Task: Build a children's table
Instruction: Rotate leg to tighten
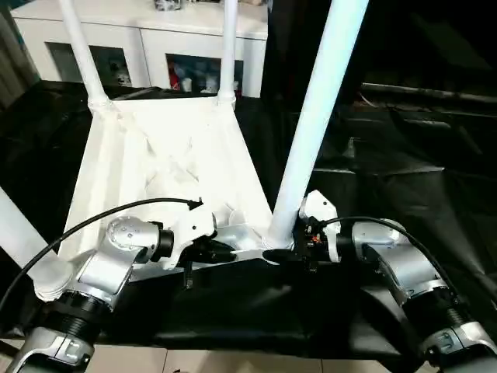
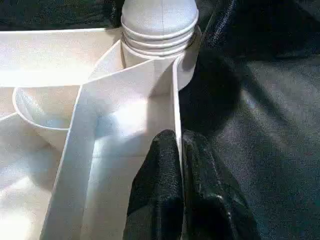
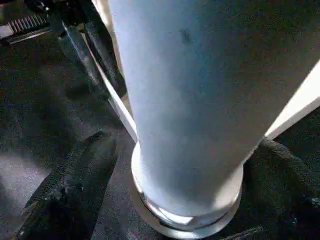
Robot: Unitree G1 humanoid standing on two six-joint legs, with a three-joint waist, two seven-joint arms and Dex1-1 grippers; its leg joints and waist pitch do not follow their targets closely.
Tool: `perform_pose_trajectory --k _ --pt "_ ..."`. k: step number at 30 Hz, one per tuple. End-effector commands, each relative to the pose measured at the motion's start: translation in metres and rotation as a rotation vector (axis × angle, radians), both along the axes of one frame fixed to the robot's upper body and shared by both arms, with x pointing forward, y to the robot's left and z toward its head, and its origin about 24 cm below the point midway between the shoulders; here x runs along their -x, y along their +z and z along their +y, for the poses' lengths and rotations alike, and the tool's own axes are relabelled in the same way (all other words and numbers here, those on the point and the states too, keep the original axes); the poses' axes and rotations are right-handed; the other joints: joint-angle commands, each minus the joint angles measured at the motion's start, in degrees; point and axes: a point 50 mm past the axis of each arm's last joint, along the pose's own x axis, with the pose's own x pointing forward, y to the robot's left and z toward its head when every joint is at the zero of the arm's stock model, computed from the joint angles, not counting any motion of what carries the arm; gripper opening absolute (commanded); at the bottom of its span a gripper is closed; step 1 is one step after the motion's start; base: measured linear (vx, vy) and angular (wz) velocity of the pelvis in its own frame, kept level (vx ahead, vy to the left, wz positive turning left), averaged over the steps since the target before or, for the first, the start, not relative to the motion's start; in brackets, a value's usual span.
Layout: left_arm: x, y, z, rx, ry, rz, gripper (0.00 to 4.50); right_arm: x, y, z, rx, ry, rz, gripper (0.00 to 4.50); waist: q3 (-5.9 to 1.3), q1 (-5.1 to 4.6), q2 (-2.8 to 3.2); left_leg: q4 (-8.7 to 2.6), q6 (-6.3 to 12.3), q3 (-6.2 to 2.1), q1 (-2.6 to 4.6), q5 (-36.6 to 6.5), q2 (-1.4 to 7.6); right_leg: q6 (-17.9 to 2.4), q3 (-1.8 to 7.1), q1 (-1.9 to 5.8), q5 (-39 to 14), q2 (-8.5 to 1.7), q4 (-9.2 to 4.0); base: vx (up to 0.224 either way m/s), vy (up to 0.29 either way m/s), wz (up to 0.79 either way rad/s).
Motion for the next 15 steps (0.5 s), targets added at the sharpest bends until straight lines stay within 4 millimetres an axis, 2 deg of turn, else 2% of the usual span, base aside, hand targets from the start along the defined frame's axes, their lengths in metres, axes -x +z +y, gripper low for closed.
perform_pose_trajectory --k 1,3,4,7,9,13,14,15 --pt "0.0079 -0.0033 -0.0147 0.089 -0.054 0.036 0.0 0.0035 -0.004 0.0028 0.019 0.025 0.011 3.98 -2.69 0.05 -0.61 -2.99 3.61 -0.16 -0.09 -6.5 1.84 -10.0 3.34 2.89 -7.1 -3.91 -3.65 0.0 0.0 0.0" --pt "0.008 -0.0032 -0.0147 0.089 -0.054 0.036 0.0 0.0035 -0.0045 0.0023 0.019 0.022 0.013 3.98 -2.65 0.07 -0.57 -2.97 3.72 -0.14 -0.07 -6.6 1.83 -10.1 3.32 2.86 -7.2 -3.95 -3.69 0.0 0.0 0.0" --pt "0.0081 -0.0031 -0.0148 0.089 -0.054 0.037 0.0 0.0035 -0.0047 0.002 0.019 0.021 0.014 3.72 -2.66 0.07 -0.6 -2.96 3.68 -0.13 -0.09 -6.8 1.8 -10.0 3.32 2.91 -7.5 -3.95 -3.71 0.0 0.0 0.0" --pt "0.008 -0.0027 -0.0137 0.088 -0.05 0.037 0.0 0.0034 -0.0051 0.0014 0.013 0.014 0.022 3.59 -2.64 0.1 -0.61 -2.97 3.52 -0.14 -0.03 -7.1 1.83 -9.8 3.34 2.89 -8.5 -3.99 -3.79 0.0 0.0 0.0" --pt "0.0079 -0.0026 -0.0131 0.086 -0.047 0.037 0.0 0.0031 -0.0058 0.0008 0.012 0.009 0.027 3.3 -2.67 0.1 -0.57 -2.94 3.53 -0.15 -0.02 -6.8 1.86 -9.9 3.34 2.89 -7.8 -3.96 -3.68 0.0 0.0 0.0" --pt "0.0078 -0.0028 -0.0133 0.086 -0.044 0.038 0.0 0.0032 -0.0069 0.0004 0.014 0.006 0.033 3.13 -2.73 0.07 -0.53 -2.85 3.68 -0.13 -0.05 -6.3 1.83 -10.2 3.34 2.94 -6.6 -3.92 -3.53 0.0 0.0 0.0" --pt "0.0078 -0.0029 -0.0134 0.086 -0.043 0.039 0.0 0.0032 -0.0073 0.0004 0.015 0.004 0.034 2.9 -2.72 0.04 -0.6 -2.82 3.77 -0.12 -0.07 -6.2 1.81 -10.3 3.32 2.95 -6.4 -3.87 -3.49 0.0 0.0 0.0" --pt "0.0077 -0.0032 -0.0136 0.086 -0.041 0.039 0.0 0.0033 -0.008 0.0005 0.014 -0.001 0.038 2.9 -2.74 0.08 -0.56 -2.83 3.77 -0.13 -0.02 -6.3 1.83 -10.3 3.31 2.94 -6.5 -3.91 -3.51 0.0 0.0 0.0"
